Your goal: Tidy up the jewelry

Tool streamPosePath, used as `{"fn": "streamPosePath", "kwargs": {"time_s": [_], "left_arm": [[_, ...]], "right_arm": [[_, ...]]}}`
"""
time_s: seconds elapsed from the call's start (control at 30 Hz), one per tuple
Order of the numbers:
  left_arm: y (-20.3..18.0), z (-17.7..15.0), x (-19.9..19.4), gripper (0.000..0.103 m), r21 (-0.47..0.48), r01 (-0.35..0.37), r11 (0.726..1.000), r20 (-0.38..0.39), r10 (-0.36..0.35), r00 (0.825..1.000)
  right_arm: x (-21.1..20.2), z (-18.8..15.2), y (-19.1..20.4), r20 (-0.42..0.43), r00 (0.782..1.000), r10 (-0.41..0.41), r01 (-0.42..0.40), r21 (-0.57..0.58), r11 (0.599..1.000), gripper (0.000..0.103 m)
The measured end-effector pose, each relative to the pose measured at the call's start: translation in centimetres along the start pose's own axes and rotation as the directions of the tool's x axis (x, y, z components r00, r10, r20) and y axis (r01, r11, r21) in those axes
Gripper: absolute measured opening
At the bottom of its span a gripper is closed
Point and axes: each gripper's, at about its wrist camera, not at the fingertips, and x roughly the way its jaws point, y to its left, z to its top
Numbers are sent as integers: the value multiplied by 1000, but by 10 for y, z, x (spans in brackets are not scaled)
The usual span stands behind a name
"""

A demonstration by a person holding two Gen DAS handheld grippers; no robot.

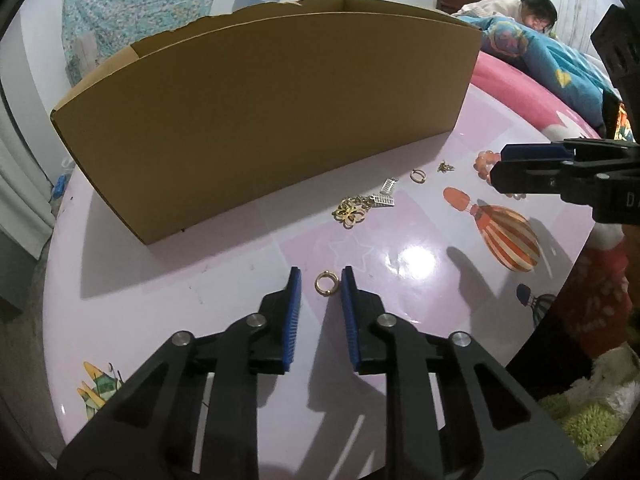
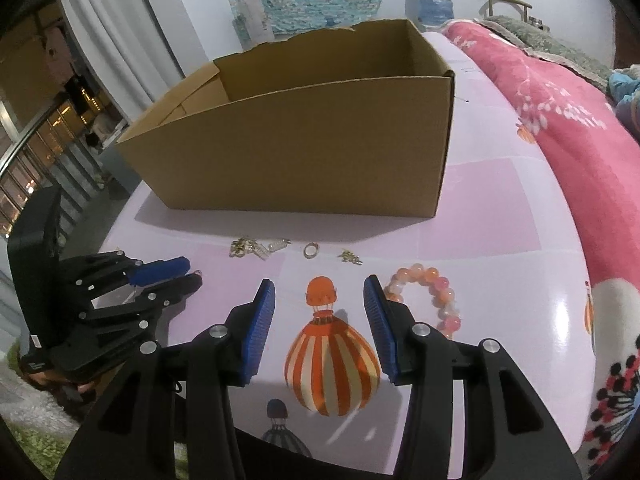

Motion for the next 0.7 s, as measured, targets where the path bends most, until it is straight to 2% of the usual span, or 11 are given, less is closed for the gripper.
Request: {"fn": "streamPosePath", "kwargs": {"time_s": [0.23, 0.4, 0.7], "left_arm": [[-1, 1, 1, 17, 30, 10, 1000, 6, -10, 1000], [-5, -2, 0, 11, 58, 1, 998, 16, -2, 1000], [-4, -3, 0, 10, 39, 3, 999, 30, -5, 1000]], "right_arm": [[3, 1, 0, 0, 1000, 11, -11, 6, 1000, 45], [4, 3, 1, 2, 1000, 5, -5, 4, 1000, 45], [15, 14, 13, 11, 1000, -21, 21, -60, 998, 45]]}}
